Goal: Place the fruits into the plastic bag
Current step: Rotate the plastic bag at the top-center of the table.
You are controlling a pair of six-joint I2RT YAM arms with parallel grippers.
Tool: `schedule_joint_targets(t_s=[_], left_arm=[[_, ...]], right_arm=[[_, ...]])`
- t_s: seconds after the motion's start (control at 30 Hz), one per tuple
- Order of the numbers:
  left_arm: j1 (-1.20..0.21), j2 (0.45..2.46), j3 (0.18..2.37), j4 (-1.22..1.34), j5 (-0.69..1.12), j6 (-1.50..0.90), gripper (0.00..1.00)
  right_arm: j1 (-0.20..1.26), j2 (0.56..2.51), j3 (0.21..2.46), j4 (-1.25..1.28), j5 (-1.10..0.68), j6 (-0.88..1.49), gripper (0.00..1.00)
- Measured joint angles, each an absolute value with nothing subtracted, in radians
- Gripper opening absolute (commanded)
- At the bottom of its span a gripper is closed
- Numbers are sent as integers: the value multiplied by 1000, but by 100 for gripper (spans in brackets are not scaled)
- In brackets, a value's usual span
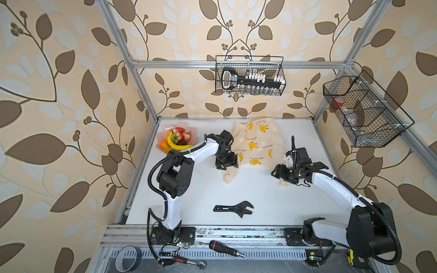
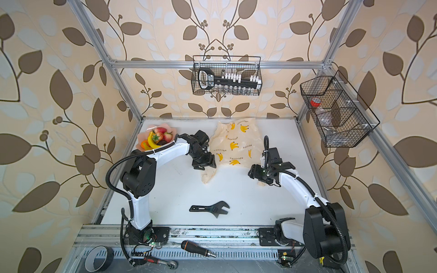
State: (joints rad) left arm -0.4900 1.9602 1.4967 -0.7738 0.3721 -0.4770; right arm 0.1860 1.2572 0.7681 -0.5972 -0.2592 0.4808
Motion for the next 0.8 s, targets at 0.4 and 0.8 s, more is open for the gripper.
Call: schedule_joint_targets(t_s=[0.4,0.8], left_arm=[[-402,1854,1471,-662,381,-485,96],[-293,1499,1352,-572,492,-609,99]], right_arm=[[328,1289,1076,-799,48,344,81],[603,1663,1192,-759,464,121,80]])
